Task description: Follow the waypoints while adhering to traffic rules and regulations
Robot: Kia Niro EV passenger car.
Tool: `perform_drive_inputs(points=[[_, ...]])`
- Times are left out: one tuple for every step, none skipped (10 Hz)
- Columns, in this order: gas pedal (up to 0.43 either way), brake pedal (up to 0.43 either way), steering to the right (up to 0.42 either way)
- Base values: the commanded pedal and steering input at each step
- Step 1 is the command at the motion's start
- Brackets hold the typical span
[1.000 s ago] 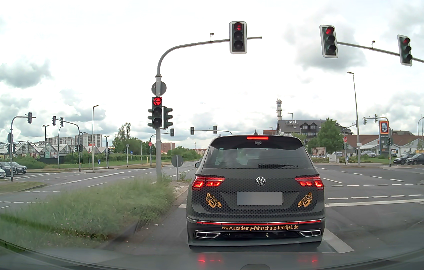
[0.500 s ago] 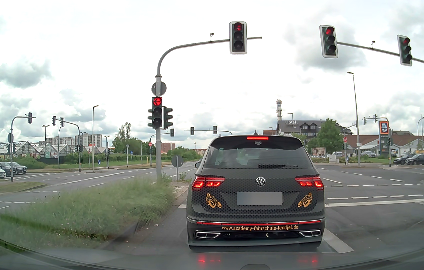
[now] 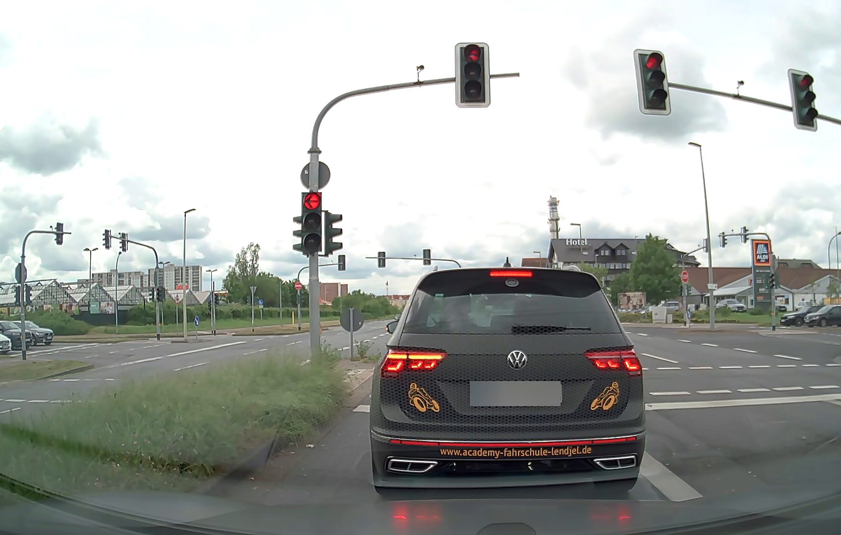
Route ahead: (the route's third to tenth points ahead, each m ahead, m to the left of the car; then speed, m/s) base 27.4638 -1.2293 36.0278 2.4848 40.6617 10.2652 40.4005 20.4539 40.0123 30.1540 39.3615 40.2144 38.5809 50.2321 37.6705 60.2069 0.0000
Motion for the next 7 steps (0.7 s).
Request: perform_drive_inputs(points=[[0.000, 0.256, 0.005], [0.000, 0.256, 0.005], [0.000, 0.256, 0.005], [0.000, 0.256, 0.005], [0.000, 0.256, 0.005], [0.000, 0.256, 0.005], [0.000, 0.256, 0.006]])
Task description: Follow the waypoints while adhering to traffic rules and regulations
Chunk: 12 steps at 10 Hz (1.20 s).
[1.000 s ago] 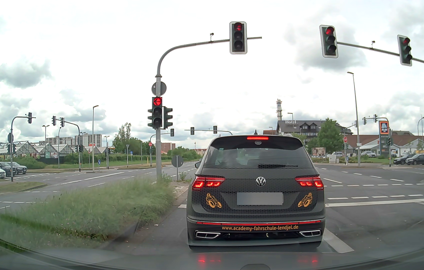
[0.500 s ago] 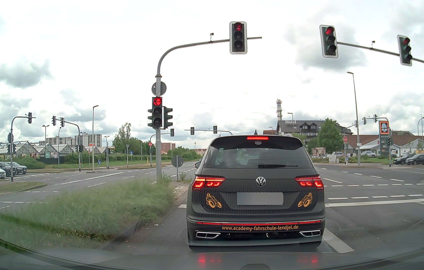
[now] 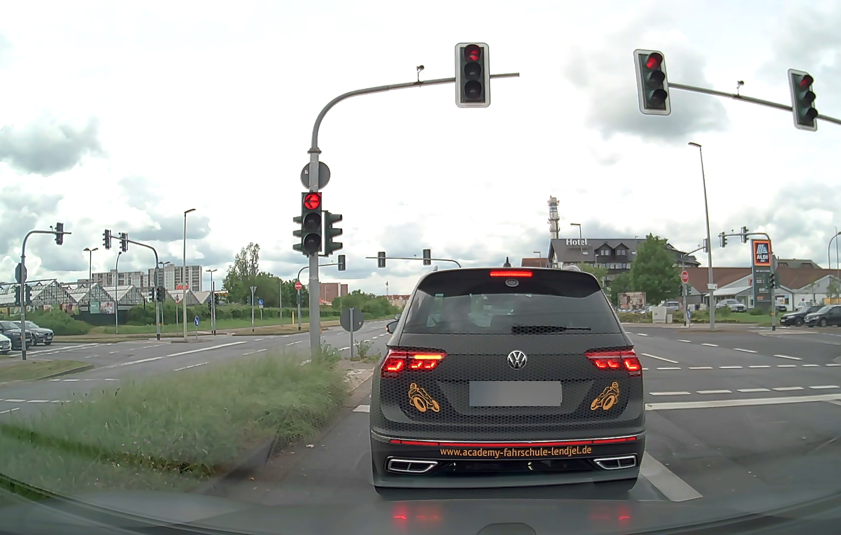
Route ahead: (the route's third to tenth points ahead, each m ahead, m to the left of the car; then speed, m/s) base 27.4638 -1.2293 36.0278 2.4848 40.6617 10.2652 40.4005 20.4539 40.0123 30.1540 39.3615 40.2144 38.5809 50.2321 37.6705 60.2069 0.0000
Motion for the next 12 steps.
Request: perform_drive_inputs(points=[[0.000, 0.256, 0.005], [0.000, 0.256, 0.005], [0.000, 0.256, 0.006], [0.000, 0.256, 0.006], [0.000, 0.256, 0.006], [0.000, 0.256, 0.006], [0.000, 0.256, 0.005], [0.000, 0.256, 0.005], [0.000, 0.256, 0.006], [0.000, 0.256, 0.005], [0.000, 0.262, 0.005], [0.000, 0.256, 0.005]])
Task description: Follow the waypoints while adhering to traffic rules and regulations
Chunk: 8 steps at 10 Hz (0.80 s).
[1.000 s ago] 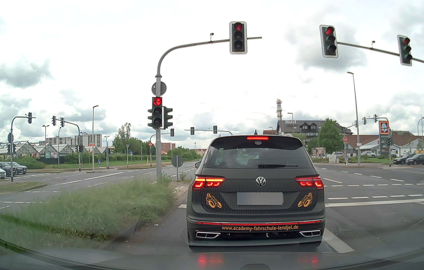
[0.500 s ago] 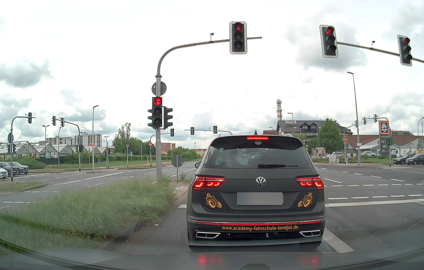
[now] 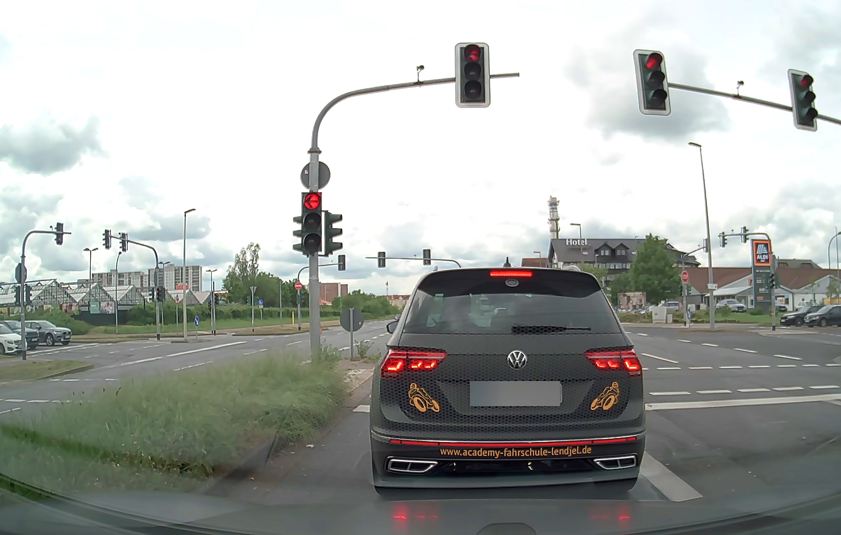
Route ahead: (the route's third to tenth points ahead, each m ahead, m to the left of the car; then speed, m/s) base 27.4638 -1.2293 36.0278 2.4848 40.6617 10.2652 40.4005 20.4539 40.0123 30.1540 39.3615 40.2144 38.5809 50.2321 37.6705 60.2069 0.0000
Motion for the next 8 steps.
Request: perform_drive_inputs(points=[[0.000, 0.256, 0.005], [0.000, 0.256, 0.005], [0.000, 0.256, 0.006], [0.000, 0.256, 0.005], [0.000, 0.256, 0.005], [0.000, 0.256, 0.005], [0.000, 0.256, 0.005], [0.000, 0.256, 0.006]])
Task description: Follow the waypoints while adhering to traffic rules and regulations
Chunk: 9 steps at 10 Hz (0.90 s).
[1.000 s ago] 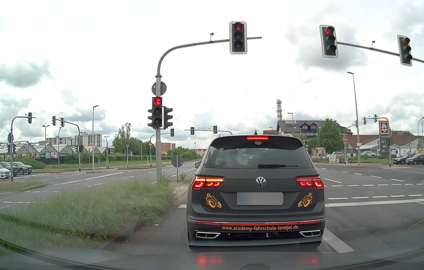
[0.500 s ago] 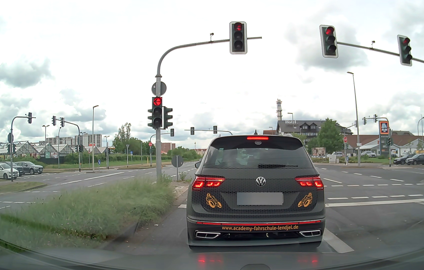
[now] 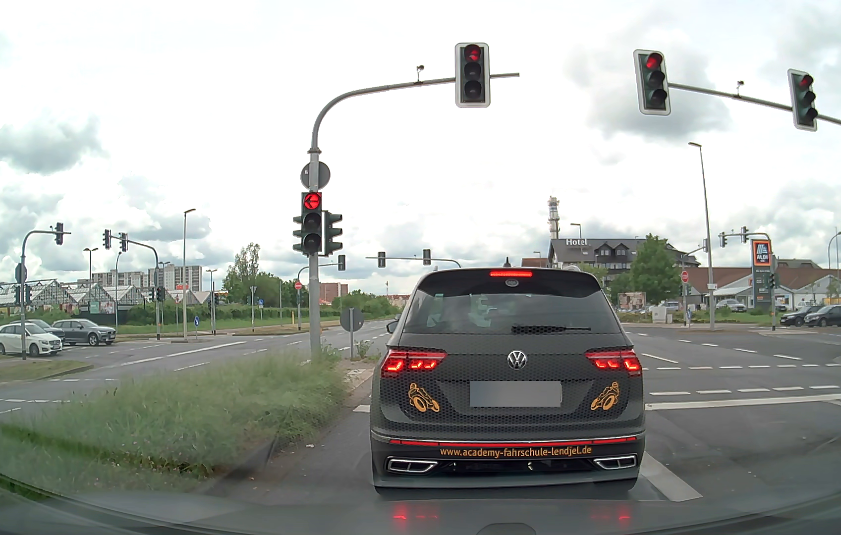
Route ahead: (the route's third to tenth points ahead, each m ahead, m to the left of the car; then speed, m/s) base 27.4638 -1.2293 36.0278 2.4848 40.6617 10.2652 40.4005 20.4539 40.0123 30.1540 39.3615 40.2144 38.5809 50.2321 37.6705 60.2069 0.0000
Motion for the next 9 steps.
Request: perform_drive_inputs(points=[[0.000, 0.262, 0.005], [0.000, 0.256, 0.005], [0.000, 0.256, 0.005], [0.000, 0.256, 0.005], [0.000, 0.256, 0.005], [0.000, 0.256, 0.005], [0.000, 0.262, 0.006], [0.000, 0.256, 0.006], [0.000, 0.256, 0.005]])
